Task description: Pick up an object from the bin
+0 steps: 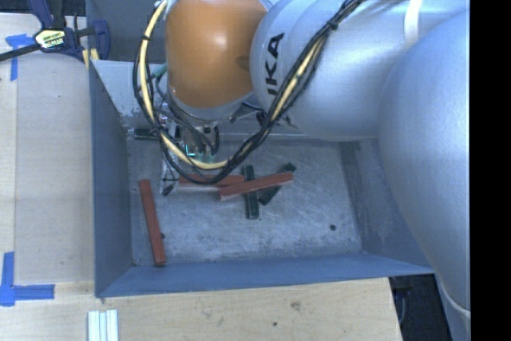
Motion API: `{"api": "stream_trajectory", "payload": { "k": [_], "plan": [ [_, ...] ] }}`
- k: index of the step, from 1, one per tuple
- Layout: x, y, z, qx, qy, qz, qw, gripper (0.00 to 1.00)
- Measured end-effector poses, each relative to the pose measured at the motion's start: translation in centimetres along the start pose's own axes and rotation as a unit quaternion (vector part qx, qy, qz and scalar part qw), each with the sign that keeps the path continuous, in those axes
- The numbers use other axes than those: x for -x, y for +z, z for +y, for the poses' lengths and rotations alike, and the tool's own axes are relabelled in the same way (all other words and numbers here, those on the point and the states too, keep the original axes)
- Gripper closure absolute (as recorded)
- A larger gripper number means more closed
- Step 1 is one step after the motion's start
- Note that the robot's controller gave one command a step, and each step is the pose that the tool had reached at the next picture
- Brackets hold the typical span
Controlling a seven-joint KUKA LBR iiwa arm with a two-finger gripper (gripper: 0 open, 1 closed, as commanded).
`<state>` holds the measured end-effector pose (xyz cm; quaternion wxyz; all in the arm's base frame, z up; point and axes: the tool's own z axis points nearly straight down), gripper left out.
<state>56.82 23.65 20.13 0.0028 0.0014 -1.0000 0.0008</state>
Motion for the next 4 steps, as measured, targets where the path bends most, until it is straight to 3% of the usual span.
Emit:
{"api": "stream_trajectory", "payload": {
  "k": [1, 2, 3, 4],
  "plan": [
    [-1.9, 13.0, -6.4, -0.001, -0.068, 0.0003, 0.9977, 0.00],
    [-1.6, 12.5, -6.1, 0.001, -0.068, -0.0039, 0.9977, 1.00],
    [-3.6, 2.5, -5.2, 0.002, -0.079, -0.0079, 0.9968, 1.00],
    [-2.4, -5.9, -6.6, 0.001, -0.082, -0.0088, 0.9966, 1.00]
  ]
}}
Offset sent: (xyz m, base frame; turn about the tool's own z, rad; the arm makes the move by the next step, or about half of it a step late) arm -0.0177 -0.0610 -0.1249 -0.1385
